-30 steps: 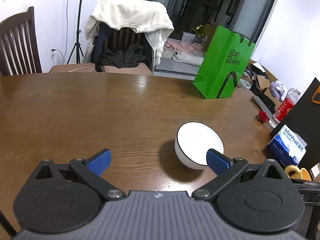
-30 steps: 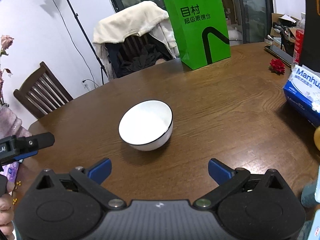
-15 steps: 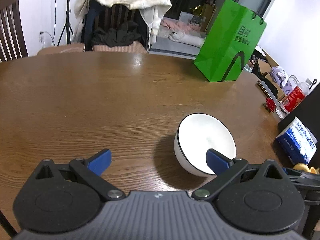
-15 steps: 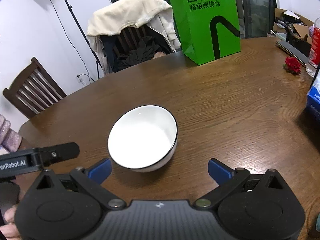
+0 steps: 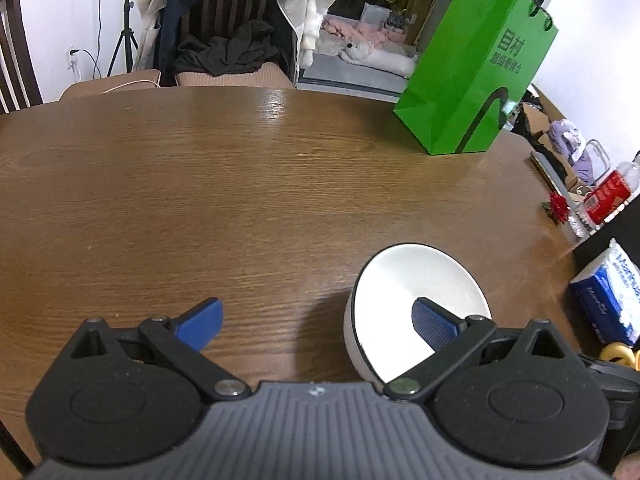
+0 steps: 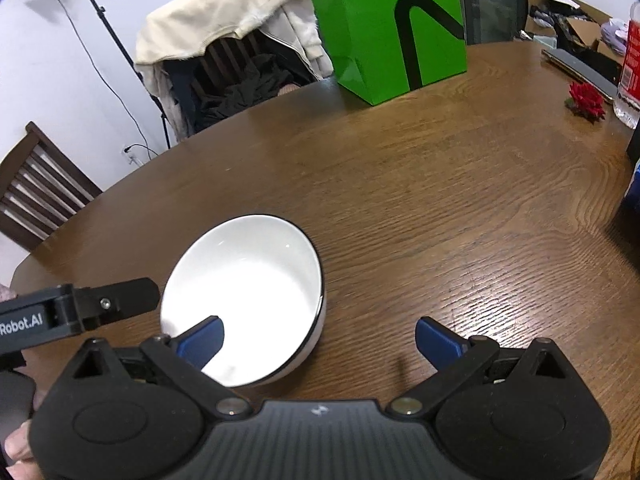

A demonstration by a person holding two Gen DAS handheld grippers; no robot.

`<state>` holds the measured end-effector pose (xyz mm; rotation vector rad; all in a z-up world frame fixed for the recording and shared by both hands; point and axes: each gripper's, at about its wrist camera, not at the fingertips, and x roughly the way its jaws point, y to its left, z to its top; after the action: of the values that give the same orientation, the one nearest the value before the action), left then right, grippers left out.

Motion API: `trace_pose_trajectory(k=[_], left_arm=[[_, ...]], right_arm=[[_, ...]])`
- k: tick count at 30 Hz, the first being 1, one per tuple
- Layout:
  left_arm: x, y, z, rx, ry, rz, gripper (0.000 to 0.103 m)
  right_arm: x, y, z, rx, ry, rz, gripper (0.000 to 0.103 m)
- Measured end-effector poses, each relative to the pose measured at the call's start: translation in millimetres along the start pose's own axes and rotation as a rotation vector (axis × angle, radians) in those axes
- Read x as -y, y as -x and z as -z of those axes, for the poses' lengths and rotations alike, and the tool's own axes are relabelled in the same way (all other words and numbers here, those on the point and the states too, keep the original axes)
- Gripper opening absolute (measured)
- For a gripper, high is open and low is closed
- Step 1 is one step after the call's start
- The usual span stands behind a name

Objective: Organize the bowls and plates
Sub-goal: 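Close both grippers on the rim of the white bowl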

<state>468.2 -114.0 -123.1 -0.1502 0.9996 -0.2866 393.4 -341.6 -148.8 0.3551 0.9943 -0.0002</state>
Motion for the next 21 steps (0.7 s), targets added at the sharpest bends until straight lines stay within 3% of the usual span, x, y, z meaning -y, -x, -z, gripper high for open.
trace_pose_trajectory(k=[5,13,19,21], left_arm=[[4,-15,-7,-0.012,0.001,-0.033,0.097],[7,-37,-12,-0.072,0.005,-0.035,0.066],[9,-45,-10,-0.094,0.006,-0.016,0.044],[9,-46,-9,-0.099,0.007,0.025,0.023]], right_arm=[[2,-13,-6,-0.019,-0.017,0.011,0.098],[-5,-21,-9,-0.036,-0.002,0.011,0.085],[-8,-28,-8,-0.06,-0.01,0.005,0.06],[-8,-31,-8,-0.068,-0.014,-0.005,0.044]])
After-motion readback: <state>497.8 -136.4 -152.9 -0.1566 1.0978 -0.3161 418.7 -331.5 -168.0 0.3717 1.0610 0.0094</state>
